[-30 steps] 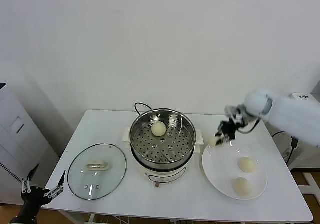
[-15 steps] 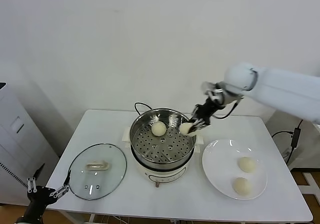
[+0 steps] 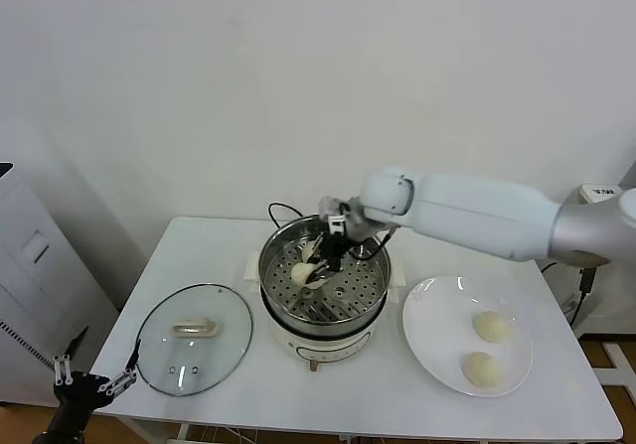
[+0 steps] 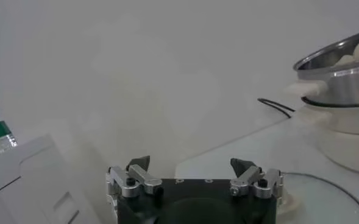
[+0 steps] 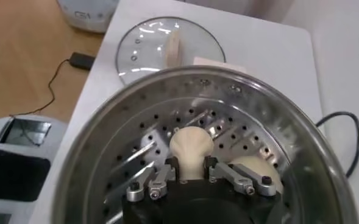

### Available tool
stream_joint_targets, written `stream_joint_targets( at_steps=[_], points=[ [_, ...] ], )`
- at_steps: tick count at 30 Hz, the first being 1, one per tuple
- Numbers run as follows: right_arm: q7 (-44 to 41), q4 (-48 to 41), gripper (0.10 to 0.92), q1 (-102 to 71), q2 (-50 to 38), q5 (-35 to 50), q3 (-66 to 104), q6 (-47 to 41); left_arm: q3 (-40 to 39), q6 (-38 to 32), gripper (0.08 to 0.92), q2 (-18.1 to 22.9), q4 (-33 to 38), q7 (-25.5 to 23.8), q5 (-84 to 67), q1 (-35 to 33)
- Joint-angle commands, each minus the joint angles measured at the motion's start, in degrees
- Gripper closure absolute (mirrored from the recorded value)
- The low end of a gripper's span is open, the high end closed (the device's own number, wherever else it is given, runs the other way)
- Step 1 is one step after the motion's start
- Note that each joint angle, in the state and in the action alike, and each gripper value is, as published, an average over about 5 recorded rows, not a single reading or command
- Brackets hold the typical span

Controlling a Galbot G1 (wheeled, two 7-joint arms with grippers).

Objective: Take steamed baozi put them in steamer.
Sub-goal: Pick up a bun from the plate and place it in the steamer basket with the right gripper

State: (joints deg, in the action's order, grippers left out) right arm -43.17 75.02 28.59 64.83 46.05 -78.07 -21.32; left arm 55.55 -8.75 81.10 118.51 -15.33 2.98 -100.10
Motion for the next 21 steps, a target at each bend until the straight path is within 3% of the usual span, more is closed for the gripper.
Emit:
stream_joint_targets(
  at_steps=[1, 6, 12, 17, 21],
  points=[
    [4.3, -4.7, 0.666, -4.5, 6.0, 0.6, 1.6, -1.6, 0.0, 0.0, 0.177, -0.2, -0.1, 0.0, -0.1, 0.1],
    [4.0, -3.9, 0.574, -3.8, 5.4, 0.2, 1.3, -1.8, -0.3, 0.1, 0.177, -0.2, 0.1, 0.0, -0.1, 0.2],
    [2.3, -1.3, 0.403, -0.3, 1.9, -2.4, 1.1, -1.9, -0.4, 0.2, 0.177, -0.4, 0.0, 0.0, 0.0, 0.4],
    [-2.9, 1.6, 0.260, 4.8, -4.4, -3.5, 1.5, -1.3, -0.9, 0.4, 0.177, -0.2, 0.3, 0.0, 0.1, 0.5],
    [-9.3, 2.8, 0.209, 8.8, -10.1, -3.5, 3.5, 0.5, -1.1, 0.5, 0.177, -0.1, 0.2, 0.0, 0.2, 0.5]
  ],
)
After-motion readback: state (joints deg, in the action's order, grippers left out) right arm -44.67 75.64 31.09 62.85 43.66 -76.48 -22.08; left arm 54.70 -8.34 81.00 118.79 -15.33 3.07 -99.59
